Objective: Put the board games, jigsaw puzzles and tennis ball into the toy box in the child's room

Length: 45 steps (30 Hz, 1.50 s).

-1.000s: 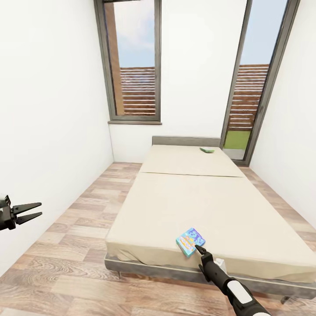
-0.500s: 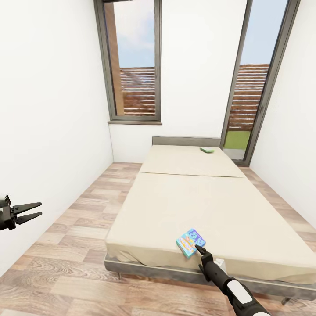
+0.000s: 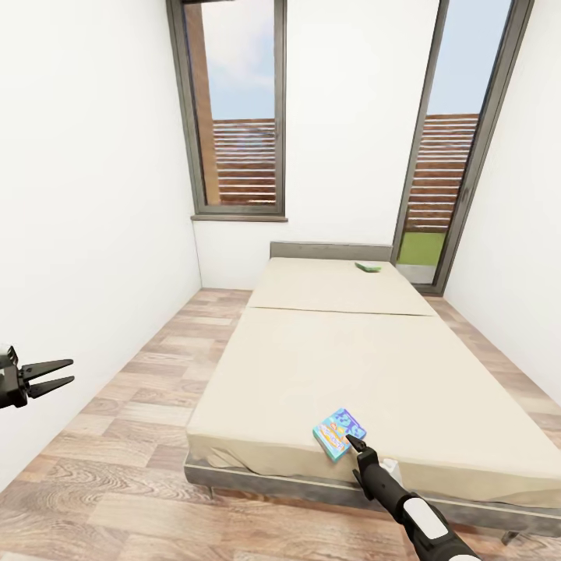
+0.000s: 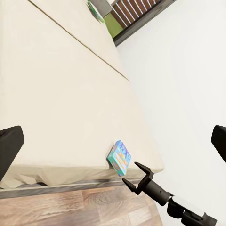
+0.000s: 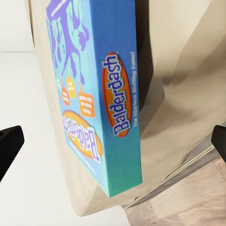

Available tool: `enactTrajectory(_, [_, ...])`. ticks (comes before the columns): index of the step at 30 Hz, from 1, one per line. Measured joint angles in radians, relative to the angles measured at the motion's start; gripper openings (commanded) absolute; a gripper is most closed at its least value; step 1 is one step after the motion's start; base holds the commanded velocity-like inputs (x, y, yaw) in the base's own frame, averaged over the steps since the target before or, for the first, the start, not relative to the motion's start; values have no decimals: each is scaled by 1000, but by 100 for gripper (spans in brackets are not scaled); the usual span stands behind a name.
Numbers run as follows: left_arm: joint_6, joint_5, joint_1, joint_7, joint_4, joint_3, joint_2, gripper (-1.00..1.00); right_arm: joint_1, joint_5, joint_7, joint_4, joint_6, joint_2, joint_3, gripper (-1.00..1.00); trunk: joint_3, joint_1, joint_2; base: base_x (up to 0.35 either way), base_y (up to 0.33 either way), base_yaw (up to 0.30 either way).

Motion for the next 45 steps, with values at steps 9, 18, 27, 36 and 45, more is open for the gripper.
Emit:
enactTrajectory(9, [0, 1, 1, 0, 0, 0, 0, 100, 0, 0, 0, 0, 0, 0, 0, 100, 0, 0, 0, 0, 0, 0])
enactTrajectory(18, [0, 0, 0, 0, 0, 0, 0, 100, 0, -1, 0, 0, 0, 0, 0, 100, 0, 0, 0, 0, 105, 0])
enactTrajectory(27, [-1, 1, 0, 0, 0, 1, 0, 100, 0, 0, 0, 0, 0, 0, 0, 100, 0, 0, 0, 0, 55, 0])
enactTrajectory(36, [-1, 1, 0, 0, 0, 0, 0, 100, 0, 0, 0, 0, 0, 0, 0, 100, 0, 0, 0, 24, 3, 0])
enactTrajectory(45, [-22, 2, 0, 0, 0, 1, -1, 100, 0, -3, 0, 0, 0, -1, -4, 100, 0, 0, 0, 37, 0, 0])
